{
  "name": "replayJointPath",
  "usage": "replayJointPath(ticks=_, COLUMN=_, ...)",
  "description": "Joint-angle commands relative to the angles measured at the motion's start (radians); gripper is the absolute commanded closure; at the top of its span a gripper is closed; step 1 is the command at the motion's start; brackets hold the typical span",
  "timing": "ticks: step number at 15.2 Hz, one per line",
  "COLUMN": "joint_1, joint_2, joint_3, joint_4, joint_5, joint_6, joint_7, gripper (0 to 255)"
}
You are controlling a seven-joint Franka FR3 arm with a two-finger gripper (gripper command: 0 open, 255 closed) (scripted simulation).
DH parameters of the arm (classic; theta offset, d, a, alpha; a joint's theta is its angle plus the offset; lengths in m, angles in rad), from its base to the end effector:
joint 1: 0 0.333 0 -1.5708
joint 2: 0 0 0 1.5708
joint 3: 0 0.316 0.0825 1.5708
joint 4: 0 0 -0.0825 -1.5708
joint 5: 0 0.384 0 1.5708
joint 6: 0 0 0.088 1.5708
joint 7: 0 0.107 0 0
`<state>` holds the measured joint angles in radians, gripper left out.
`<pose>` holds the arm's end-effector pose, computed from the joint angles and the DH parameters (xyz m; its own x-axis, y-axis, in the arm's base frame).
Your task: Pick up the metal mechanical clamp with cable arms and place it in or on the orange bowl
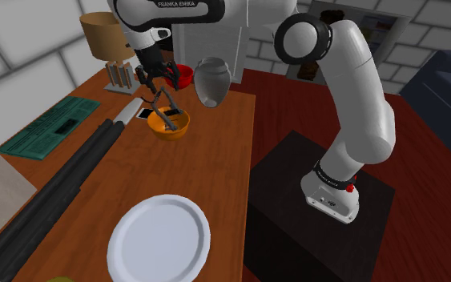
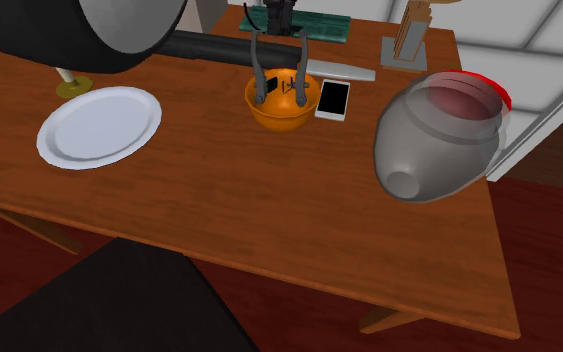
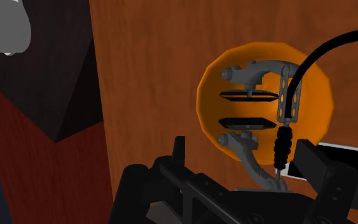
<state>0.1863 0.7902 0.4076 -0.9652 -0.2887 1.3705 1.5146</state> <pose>0.6592 0.2819 0.3978 0.5434 -0.8393 -0.0181 -0.7892 -0.5181 0.3296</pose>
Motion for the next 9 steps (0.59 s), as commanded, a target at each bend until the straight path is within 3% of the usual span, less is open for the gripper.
replayJointPath(ticks=1, joint_1=0.047, joint_2=0.077, joint_3=-0.013, joint_4=0.197, joint_5=-0.015, joint_6=-0.114, joint_7=-0.018, gripper=0)
replayJointPath(ticks=2, joint_1=0.085, joint_2=0.144, joint_3=-0.026, joint_4=0.35, joint_5=-0.028, joint_6=-0.192, joint_7=-0.035, gripper=0)
replayJointPath(ticks=9, joint_1=0.086, joint_2=0.144, joint_3=-0.029, joint_4=0.35, joint_5=-0.026, joint_6=-0.192, joint_7=-0.036, gripper=0)
